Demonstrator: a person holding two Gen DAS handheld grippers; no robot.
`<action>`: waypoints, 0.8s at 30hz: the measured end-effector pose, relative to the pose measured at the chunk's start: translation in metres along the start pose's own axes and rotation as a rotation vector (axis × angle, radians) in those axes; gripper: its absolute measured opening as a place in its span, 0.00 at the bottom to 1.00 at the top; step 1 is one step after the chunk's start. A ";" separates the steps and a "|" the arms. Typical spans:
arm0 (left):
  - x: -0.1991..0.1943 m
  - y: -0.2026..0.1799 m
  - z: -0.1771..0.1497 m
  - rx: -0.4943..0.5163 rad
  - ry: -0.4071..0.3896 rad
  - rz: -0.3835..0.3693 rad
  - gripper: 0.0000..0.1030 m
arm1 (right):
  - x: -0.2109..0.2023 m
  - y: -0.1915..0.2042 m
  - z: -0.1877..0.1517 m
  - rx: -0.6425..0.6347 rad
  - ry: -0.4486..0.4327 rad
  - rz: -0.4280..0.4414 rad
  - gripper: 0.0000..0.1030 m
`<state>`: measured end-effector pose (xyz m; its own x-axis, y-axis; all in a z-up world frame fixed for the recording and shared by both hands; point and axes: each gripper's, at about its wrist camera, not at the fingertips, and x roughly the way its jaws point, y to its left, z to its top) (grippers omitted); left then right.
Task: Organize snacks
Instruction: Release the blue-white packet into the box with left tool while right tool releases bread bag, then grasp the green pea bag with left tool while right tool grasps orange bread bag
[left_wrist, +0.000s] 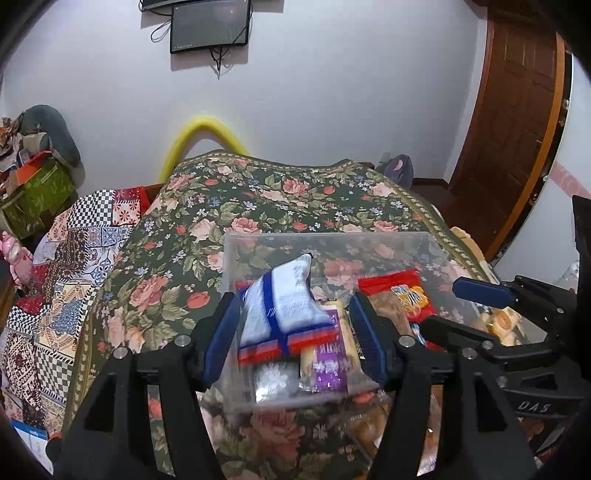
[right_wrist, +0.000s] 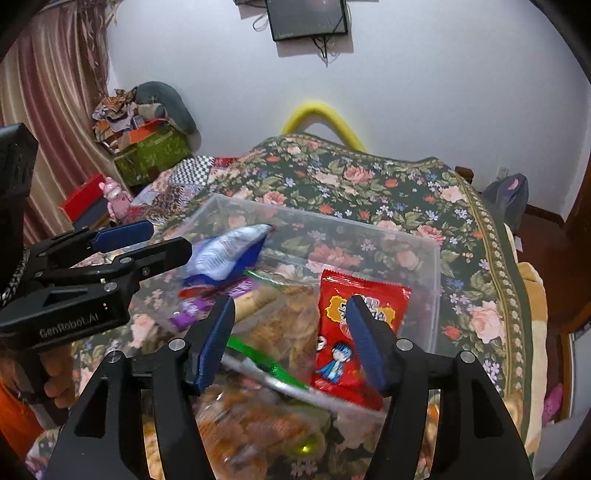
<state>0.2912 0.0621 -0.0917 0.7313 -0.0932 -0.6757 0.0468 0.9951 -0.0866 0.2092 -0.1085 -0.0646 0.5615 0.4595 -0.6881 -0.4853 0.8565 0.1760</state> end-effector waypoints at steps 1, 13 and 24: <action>-0.006 0.000 -0.002 0.002 -0.004 -0.001 0.60 | -0.004 0.001 0.000 -0.003 -0.003 0.004 0.59; -0.056 0.018 -0.057 0.022 0.049 0.023 0.69 | -0.045 0.013 -0.032 -0.010 -0.045 0.008 0.71; -0.050 0.031 -0.136 0.018 0.183 0.034 0.84 | -0.042 0.017 -0.071 0.046 0.007 0.004 0.83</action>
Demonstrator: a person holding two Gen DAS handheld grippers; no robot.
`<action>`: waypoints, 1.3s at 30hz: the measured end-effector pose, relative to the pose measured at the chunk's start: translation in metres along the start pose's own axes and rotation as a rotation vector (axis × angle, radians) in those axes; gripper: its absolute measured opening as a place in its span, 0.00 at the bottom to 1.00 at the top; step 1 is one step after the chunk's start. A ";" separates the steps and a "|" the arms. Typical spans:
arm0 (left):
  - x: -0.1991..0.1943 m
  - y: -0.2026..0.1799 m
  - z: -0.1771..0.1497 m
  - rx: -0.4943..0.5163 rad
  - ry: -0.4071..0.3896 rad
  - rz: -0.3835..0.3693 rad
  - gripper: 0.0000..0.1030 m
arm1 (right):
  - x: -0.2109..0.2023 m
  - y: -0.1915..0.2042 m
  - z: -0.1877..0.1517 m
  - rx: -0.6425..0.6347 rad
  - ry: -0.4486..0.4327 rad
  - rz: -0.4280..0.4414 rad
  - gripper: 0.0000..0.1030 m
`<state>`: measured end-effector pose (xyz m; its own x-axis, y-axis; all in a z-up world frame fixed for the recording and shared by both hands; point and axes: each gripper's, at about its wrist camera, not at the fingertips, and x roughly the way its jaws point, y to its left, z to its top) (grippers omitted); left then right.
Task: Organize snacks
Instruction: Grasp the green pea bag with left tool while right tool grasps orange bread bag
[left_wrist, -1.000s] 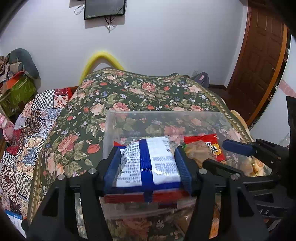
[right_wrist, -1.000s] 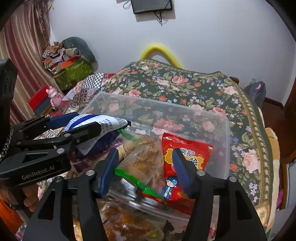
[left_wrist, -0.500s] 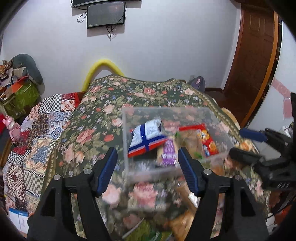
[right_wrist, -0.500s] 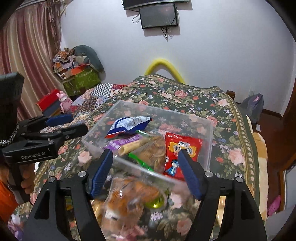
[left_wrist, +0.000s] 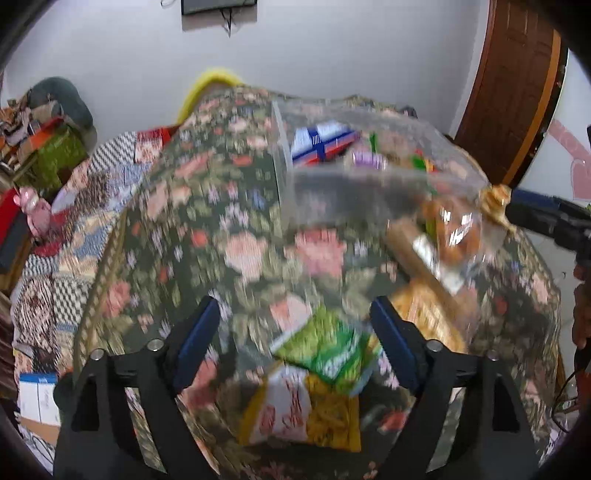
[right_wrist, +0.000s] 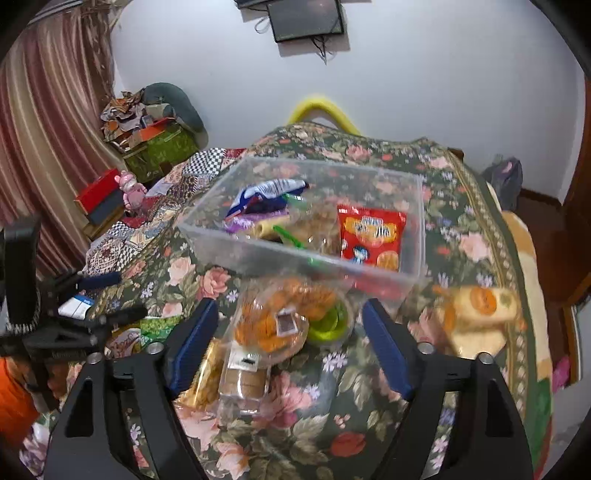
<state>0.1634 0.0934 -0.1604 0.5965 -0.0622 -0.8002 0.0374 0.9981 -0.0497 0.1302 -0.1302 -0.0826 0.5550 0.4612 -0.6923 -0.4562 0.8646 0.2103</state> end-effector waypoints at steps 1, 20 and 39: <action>0.002 -0.001 -0.003 0.000 0.006 0.000 0.85 | 0.002 0.000 -0.002 0.006 0.001 -0.010 0.83; 0.046 -0.005 -0.022 -0.047 0.042 -0.066 0.88 | 0.056 0.010 -0.009 0.029 0.096 -0.033 0.85; 0.024 0.004 -0.009 -0.074 -0.028 -0.045 0.46 | 0.035 0.007 -0.006 0.008 0.045 0.018 0.57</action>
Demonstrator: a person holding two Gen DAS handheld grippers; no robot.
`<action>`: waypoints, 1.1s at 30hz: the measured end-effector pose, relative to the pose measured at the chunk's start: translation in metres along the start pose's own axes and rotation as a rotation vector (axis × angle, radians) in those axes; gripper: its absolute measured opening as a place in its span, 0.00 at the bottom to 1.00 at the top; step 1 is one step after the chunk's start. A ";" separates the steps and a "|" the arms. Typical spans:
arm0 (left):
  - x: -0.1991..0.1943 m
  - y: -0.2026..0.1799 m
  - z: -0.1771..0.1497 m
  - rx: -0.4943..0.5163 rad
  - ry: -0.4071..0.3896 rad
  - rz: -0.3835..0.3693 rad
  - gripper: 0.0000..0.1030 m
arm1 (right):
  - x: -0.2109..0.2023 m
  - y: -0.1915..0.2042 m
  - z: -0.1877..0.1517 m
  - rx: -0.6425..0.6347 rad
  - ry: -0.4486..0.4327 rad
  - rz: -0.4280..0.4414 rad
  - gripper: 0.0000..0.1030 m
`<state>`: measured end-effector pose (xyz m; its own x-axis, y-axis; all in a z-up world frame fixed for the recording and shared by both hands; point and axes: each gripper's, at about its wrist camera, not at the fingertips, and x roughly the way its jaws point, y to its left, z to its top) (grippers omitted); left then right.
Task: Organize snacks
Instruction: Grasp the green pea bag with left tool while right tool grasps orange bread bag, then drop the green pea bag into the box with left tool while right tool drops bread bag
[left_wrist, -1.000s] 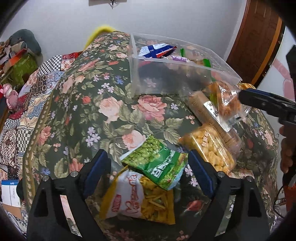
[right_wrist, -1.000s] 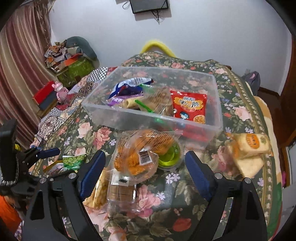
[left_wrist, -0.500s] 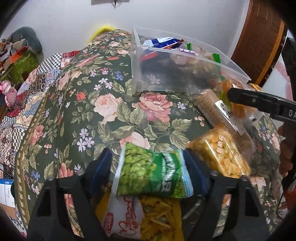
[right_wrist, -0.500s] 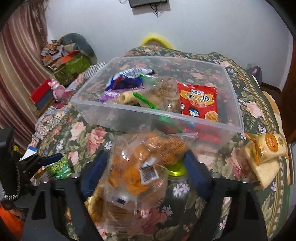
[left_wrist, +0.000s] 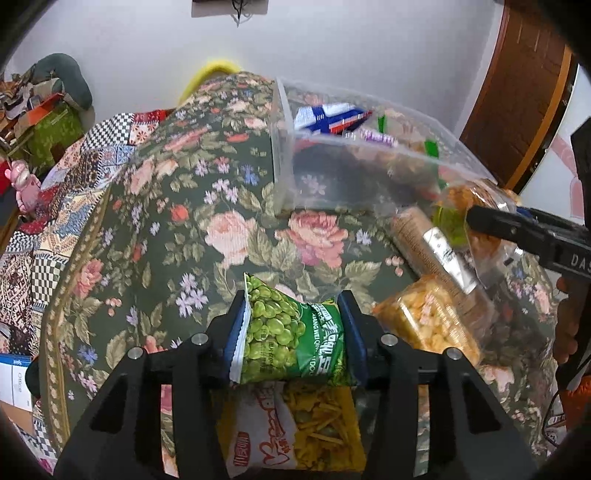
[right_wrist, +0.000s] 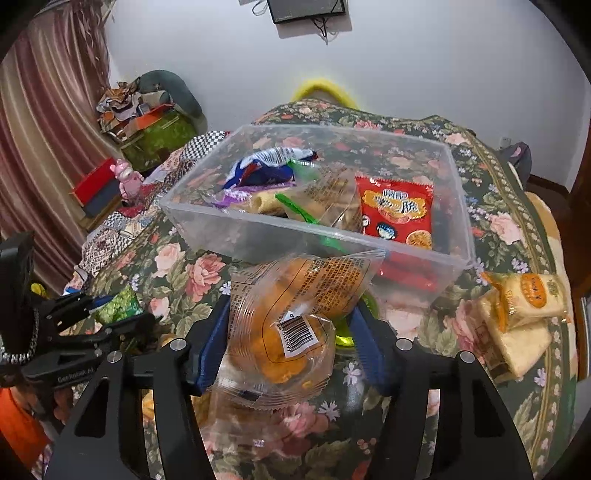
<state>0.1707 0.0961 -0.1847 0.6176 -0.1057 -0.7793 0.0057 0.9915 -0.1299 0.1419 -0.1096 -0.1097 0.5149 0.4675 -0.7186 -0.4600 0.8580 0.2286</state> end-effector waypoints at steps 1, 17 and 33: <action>-0.004 0.000 0.003 -0.003 -0.010 -0.002 0.46 | -0.003 0.001 0.001 -0.001 -0.007 -0.001 0.57; -0.047 -0.024 0.072 0.011 -0.167 -0.044 0.46 | -0.048 -0.010 0.039 -0.009 -0.158 -0.029 0.57; -0.018 -0.052 0.143 0.034 -0.206 -0.032 0.46 | -0.020 -0.044 0.079 -0.005 -0.144 -0.096 0.57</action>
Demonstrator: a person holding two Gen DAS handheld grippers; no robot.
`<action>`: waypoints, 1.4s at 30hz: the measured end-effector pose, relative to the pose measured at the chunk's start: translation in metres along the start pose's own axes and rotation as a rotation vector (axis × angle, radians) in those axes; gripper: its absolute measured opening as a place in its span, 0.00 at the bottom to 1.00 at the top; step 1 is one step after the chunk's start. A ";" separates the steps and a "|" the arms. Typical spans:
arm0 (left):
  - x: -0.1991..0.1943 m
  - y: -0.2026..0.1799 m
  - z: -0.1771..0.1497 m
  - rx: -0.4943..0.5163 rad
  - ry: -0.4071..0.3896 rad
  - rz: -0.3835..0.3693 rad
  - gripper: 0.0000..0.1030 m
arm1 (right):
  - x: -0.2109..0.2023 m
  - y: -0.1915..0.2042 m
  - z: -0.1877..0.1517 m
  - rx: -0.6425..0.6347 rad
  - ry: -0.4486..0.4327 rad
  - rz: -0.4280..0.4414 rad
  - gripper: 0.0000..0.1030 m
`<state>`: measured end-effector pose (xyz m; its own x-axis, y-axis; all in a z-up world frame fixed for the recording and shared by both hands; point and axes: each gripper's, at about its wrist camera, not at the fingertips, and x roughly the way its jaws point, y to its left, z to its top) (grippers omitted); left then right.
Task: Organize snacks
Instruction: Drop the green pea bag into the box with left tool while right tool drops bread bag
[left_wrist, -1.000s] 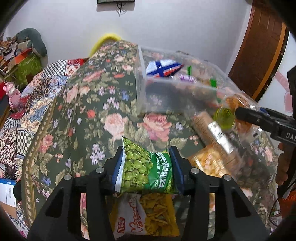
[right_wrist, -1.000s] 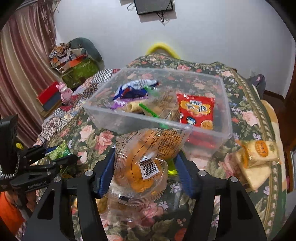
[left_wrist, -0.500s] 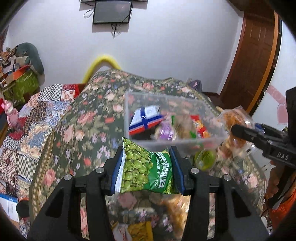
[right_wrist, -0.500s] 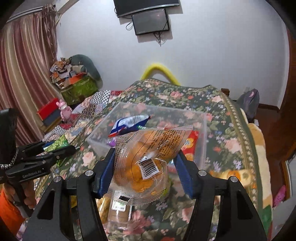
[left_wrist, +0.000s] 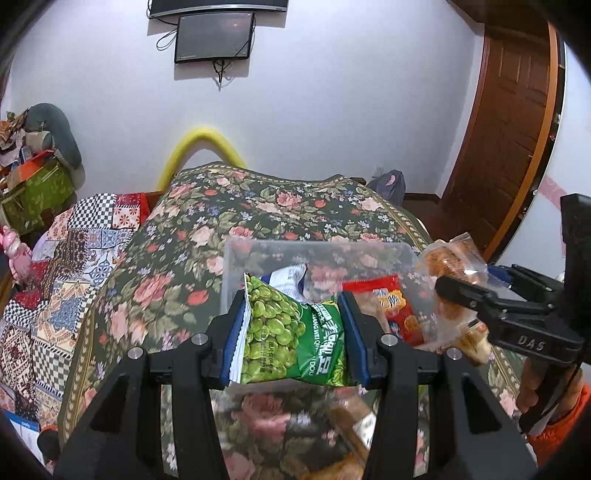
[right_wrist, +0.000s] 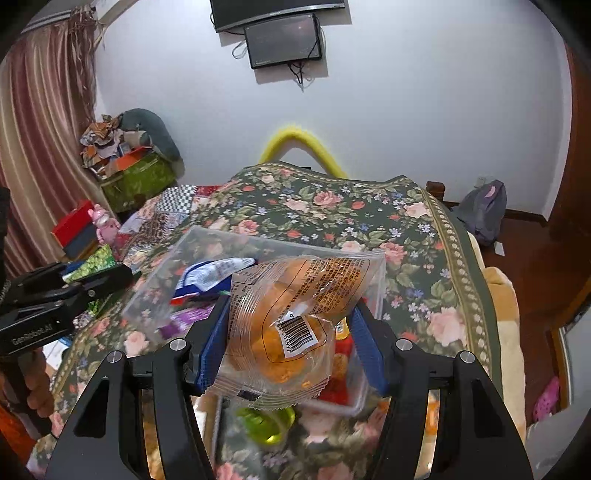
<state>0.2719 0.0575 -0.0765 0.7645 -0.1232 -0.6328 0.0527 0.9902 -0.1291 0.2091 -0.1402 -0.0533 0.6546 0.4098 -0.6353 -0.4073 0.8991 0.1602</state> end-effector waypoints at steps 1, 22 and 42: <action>0.002 -0.002 0.002 -0.002 0.001 -0.008 0.47 | 0.005 -0.003 0.002 0.006 0.008 0.002 0.57; 0.067 -0.027 0.003 0.047 0.108 -0.014 0.47 | 0.053 -0.004 -0.004 -0.054 0.144 -0.027 0.59; -0.057 -0.006 -0.035 0.048 0.042 -0.002 0.69 | -0.044 0.033 -0.024 -0.082 0.019 0.038 0.69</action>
<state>0.2052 0.0559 -0.0661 0.7368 -0.1272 -0.6640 0.0861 0.9918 -0.0944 0.1515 -0.1321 -0.0387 0.6260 0.4397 -0.6440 -0.4831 0.8670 0.1222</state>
